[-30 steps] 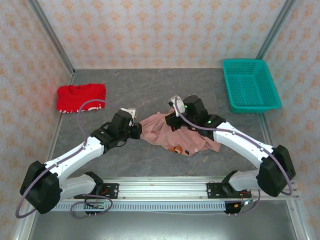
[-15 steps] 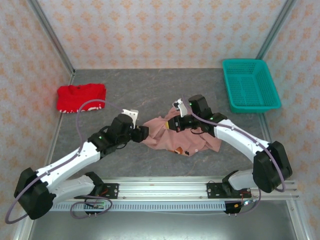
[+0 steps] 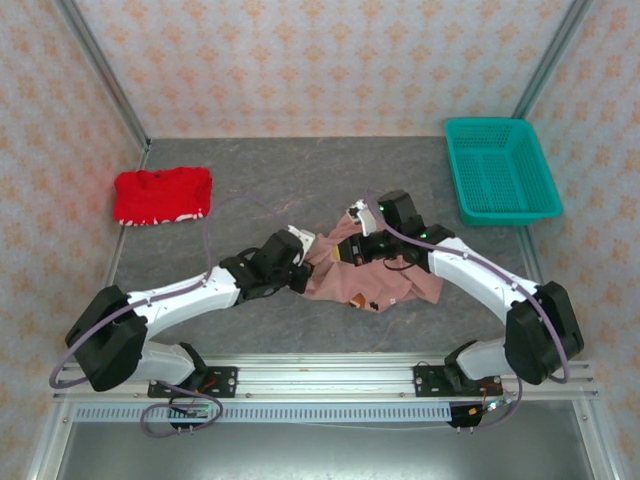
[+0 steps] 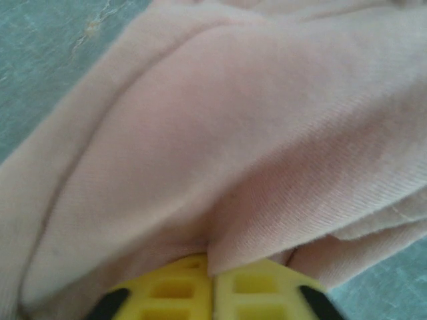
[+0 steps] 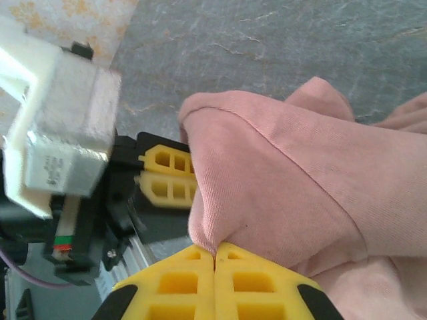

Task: Fold the inside-out t-shirt
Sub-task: Adjust the T-shirt at the center of the table.

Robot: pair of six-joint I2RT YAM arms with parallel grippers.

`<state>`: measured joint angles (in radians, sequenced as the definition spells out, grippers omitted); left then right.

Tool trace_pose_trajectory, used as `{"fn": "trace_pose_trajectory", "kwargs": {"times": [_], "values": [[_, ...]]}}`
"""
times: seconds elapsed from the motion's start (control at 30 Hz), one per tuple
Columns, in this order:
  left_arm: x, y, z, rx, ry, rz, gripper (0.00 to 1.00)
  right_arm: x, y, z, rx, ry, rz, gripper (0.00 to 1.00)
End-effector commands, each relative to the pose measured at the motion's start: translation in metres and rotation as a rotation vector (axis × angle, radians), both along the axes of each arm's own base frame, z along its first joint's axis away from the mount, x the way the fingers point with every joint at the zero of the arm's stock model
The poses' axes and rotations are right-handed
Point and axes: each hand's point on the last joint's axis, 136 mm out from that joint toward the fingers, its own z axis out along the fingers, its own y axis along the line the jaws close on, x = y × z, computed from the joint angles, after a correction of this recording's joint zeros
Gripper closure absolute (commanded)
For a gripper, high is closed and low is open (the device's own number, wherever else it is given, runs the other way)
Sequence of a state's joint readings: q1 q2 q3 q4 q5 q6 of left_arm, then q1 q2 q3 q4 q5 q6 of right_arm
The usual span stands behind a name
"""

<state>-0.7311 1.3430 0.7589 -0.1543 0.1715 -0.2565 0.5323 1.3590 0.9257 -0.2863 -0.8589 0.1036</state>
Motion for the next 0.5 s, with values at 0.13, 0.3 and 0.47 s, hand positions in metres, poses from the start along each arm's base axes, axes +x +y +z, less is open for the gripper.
{"fn": "trace_pose_trajectory", "kwargs": {"times": [0.13, 0.3, 0.47], "values": [[-0.014, -0.033, 0.057, -0.468, 0.120, -0.184, 1.00, 0.009, -0.048, -0.025, -0.259, -0.030, -0.163, 0.94], [-0.024, -0.046, 0.055, -0.540, 0.214, -0.235, 1.00, 0.023, -0.086, -0.044, -0.442, -0.029, -0.370, 0.73], [-0.019, -0.046, 0.048, -0.508, 0.237, -0.219, 1.00, 0.002, -0.066, -0.030, -0.419, -0.204, -0.257, 0.64]]}}
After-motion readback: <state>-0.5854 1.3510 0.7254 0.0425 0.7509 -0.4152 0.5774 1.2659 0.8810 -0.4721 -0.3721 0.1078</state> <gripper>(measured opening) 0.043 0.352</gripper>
